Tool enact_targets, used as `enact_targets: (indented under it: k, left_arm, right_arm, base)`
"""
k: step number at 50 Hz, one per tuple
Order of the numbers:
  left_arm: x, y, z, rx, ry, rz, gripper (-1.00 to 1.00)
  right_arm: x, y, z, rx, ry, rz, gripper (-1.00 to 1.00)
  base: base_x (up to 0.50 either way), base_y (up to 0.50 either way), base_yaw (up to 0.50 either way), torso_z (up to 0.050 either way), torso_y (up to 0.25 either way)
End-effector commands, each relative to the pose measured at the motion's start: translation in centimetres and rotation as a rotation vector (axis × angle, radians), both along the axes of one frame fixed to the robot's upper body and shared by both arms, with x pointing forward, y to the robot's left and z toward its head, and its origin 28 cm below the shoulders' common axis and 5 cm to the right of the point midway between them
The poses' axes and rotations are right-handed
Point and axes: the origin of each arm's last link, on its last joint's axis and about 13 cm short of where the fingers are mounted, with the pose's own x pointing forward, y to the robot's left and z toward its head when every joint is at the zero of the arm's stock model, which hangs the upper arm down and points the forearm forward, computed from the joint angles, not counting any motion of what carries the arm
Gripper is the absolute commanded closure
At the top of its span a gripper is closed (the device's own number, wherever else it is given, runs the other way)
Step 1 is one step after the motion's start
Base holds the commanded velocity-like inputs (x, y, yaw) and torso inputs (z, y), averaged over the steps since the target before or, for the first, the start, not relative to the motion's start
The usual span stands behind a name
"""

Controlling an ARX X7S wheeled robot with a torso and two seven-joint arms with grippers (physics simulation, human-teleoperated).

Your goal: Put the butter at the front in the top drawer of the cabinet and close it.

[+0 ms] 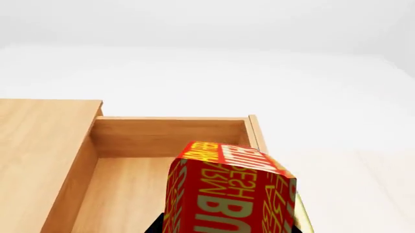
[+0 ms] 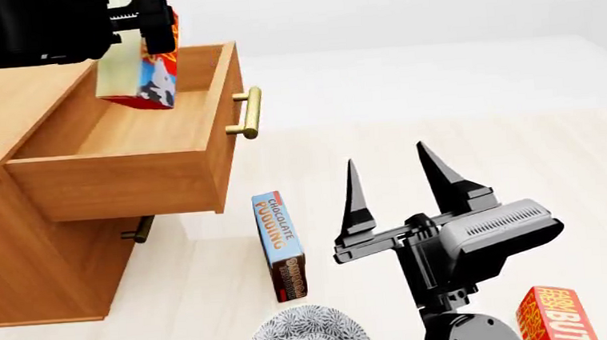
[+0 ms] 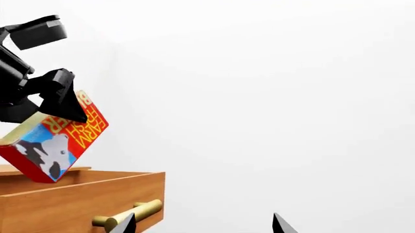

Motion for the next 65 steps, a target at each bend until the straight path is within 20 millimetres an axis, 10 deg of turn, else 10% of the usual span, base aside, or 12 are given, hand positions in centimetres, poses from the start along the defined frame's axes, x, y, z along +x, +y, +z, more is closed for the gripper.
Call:
enact_targets:
  k: [1, 65]
  left_arm:
    - [0.5, -0.1, 0.1, 0.006, -0.005, 0.029, 1.0]
    - [2.3, 0.0, -4.1, 0.008, 0.115, 0.079, 1.0]
  right_arm:
    - [0.0, 0.0, 0.0, -0.002, 0.002, 0.001, -1.0]
    - [0.0, 0.0, -0.3, -0.007, 0.006, 0.003, -1.0]
  base:
    - [0.0, 0.0, 0.0, 0.0, 0.01]
    - [0.0, 0.0, 0.0, 0.0, 0.001]
